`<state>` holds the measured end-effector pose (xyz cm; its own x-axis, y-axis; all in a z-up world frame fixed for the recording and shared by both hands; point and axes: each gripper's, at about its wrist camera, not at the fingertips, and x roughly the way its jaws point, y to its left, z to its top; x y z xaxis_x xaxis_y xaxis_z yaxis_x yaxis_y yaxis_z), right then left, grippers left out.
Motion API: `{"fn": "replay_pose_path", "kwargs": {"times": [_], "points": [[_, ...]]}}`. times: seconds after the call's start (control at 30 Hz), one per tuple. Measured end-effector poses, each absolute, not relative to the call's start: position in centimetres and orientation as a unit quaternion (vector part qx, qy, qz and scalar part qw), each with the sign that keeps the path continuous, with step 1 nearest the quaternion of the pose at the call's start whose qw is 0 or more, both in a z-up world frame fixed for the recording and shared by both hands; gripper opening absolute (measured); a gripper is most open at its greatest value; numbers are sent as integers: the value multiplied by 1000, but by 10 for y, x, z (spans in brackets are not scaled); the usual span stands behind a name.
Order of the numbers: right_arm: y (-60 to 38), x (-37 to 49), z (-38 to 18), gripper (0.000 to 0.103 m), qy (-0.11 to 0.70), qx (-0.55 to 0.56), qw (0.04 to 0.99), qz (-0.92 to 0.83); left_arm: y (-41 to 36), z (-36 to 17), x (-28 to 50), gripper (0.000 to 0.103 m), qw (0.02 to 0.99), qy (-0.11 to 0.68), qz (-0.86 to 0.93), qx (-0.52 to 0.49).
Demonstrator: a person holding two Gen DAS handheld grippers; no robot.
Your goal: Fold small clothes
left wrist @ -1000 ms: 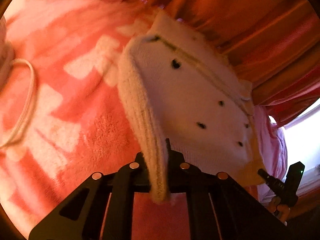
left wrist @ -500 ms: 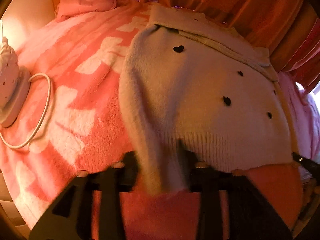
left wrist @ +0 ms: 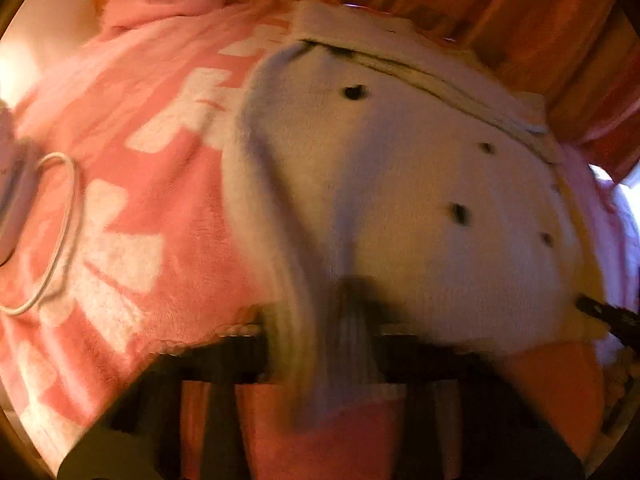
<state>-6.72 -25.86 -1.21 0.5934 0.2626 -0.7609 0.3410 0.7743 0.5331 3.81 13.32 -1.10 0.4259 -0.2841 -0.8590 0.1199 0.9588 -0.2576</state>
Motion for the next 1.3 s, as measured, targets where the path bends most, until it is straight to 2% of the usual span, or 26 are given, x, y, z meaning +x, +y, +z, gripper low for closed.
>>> {"fn": "replay_pose_path", "kwargs": {"times": [0.17,0.3,0.63,0.7,0.8,0.87,0.97,1.07,1.17,1.2,1.23,1.3], "points": [[-249,-107,29,8,382,328,864,-9,144,32,8,8,846,496,-167,-102],[-252,-155,44,8,364,325,873,-11,156,66,-32,8,848,480,-197,-104],[-211,-265,55,8,435,284,854,25,175,91,-140,8,807,531,-230,-119],[-217,-264,74,8,407,294,864,39,173,109,-132,8,824,506,-233,-106],[-252,-238,113,8,307,309,899,50,160,140,-87,8,865,439,-235,-63],[-282,-207,123,8,247,328,910,52,144,151,-40,8,893,387,-226,-36],[-335,-139,106,8,179,396,900,36,125,139,44,8,914,358,-188,-40],[-371,-62,60,13,175,447,877,-25,108,96,126,9,920,356,-147,-73],[-380,-12,22,20,208,452,860,-117,97,44,176,12,897,420,-113,-78],[-379,-2,17,25,213,444,859,-142,95,34,181,13,894,427,-107,-82],[-377,2,17,40,205,442,860,-150,94,32,180,15,898,417,-111,-83],[-375,-3,19,60,168,436,870,-158,95,34,171,40,910,391,-116,-72]]}}
